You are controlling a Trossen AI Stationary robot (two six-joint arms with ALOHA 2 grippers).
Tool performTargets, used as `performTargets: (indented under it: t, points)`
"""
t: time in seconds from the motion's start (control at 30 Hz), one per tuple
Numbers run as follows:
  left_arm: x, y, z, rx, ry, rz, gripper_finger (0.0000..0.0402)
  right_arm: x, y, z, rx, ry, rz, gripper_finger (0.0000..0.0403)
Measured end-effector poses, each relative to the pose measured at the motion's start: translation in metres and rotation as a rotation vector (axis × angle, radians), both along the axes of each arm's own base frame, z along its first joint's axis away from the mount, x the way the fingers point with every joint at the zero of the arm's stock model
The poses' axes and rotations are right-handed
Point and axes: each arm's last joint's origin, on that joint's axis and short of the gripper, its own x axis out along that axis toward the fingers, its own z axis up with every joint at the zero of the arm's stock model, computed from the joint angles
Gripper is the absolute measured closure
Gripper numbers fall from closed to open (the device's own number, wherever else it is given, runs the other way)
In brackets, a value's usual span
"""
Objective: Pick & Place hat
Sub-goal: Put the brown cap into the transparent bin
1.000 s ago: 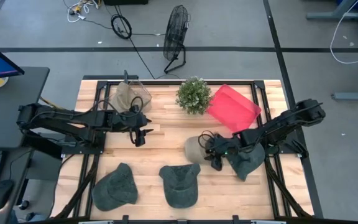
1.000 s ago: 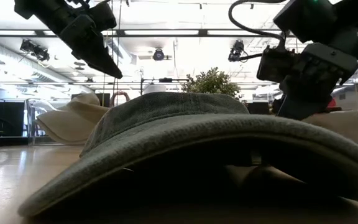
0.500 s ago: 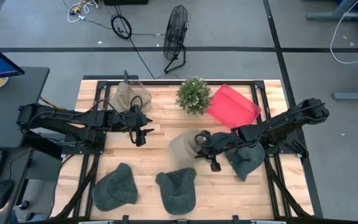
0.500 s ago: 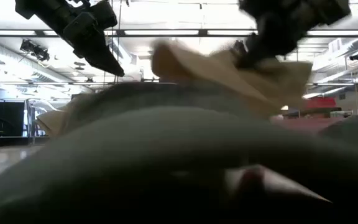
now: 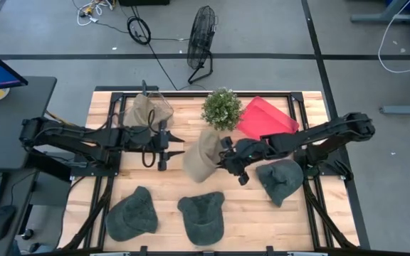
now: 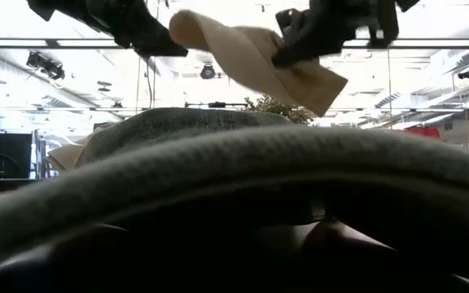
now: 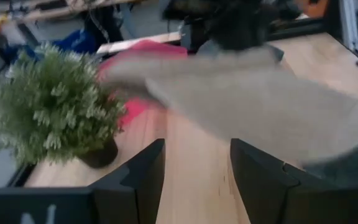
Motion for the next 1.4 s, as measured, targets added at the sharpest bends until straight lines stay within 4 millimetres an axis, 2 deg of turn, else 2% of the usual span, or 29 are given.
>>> performTargets:
  t: [0.2, 0.47, 0.57, 0.73, 0.83, 0.97, 1.03, 1.13, 1.27, 1.4]
  points:
    - [0.000, -0.002, 0.001, 0.001, -0.014, -0.004, 0.0214, 0.015, -0.003, -0.022, -0.063, 0.015, 0.228, 0.0396]
    - [0.002, -0.002, 0.000, 0.011, -0.007, -0.009, 0.0214, 0.032, -0.020, -0.054, -0.131, 0.067, 0.213, 0.0396]
    - [0.009, -0.004, -0.010, -0.004, 0.039, -0.053, 0.0213, 0.036, -0.024, -0.059, -0.174, 0.044, 0.235, 0.0396]
    - [0.033, -0.006, -0.038, 0.032, 0.120, -0.094, 0.0196, 0.040, -0.025, -0.058, -0.207, -0.001, 0.254, 0.0396]
    - [0.046, -0.005, -0.043, 0.093, 0.149, -0.101, 0.0173, 0.039, -0.023, -0.059, -0.205, 0.012, 0.258, 0.0396]
    - [0.056, 0.000, -0.036, 0.085, 0.145, -0.050, 0.0141, 0.034, -0.020, -0.065, -0.217, 0.088, 0.276, 0.0396]
    - [0.057, 0.001, -0.031, 0.089, 0.142, -0.045, 0.0128, 0.029, -0.018, -0.069, -0.265, 0.140, 0.334, 0.0396]
    - [0.056, 0.003, -0.031, 0.051, 0.197, -0.043, 0.0113, 0.025, -0.012, -0.072, -0.439, 0.173, 0.418, 0.0396]
    - [0.053, 0.007, -0.033, -0.116, 0.252, 0.020, 0.0106, 0.027, -0.006, -0.069, -0.670, 0.157, 0.385, 0.0396]
    - [0.053, 0.007, -0.034, -0.192, 0.255, 0.057, 0.0106, 0.030, -0.002, -0.066, -0.750, 0.119, 0.374, 0.0396]
